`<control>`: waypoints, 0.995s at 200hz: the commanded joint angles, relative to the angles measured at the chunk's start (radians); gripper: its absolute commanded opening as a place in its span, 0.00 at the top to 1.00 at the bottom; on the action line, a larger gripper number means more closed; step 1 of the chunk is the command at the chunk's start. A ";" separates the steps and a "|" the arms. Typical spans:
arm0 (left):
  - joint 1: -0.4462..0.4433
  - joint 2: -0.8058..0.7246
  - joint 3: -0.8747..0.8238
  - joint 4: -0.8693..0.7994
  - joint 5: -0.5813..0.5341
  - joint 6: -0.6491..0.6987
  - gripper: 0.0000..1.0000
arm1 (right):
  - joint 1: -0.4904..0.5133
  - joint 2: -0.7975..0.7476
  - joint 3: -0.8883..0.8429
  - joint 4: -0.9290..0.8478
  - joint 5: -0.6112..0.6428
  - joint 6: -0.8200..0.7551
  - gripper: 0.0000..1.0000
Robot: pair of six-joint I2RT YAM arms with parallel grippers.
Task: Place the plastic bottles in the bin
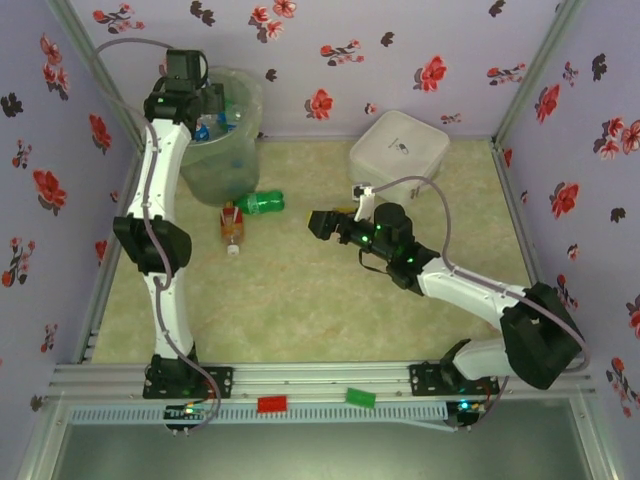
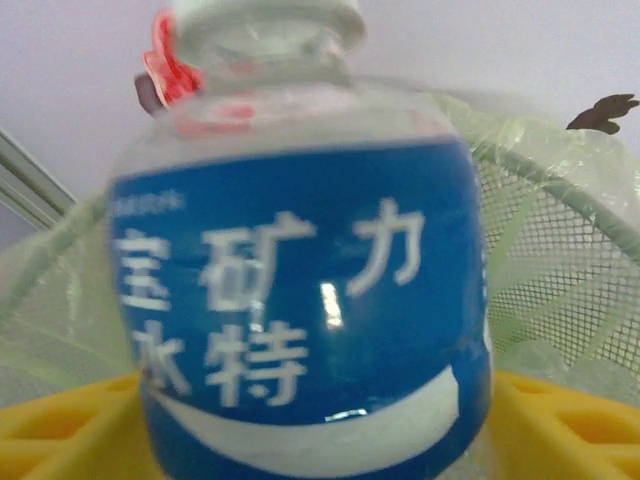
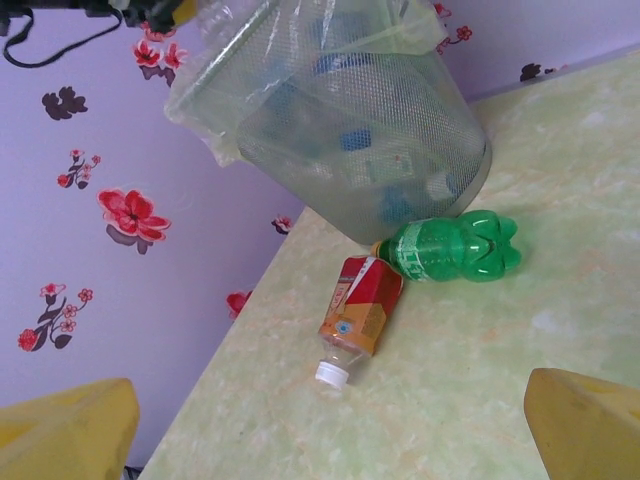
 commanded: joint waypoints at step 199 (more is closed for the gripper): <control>-0.076 -0.948 -1.239 0.374 0.239 -0.365 0.00 | -0.005 -0.207 -0.058 -0.422 0.285 0.011 0.00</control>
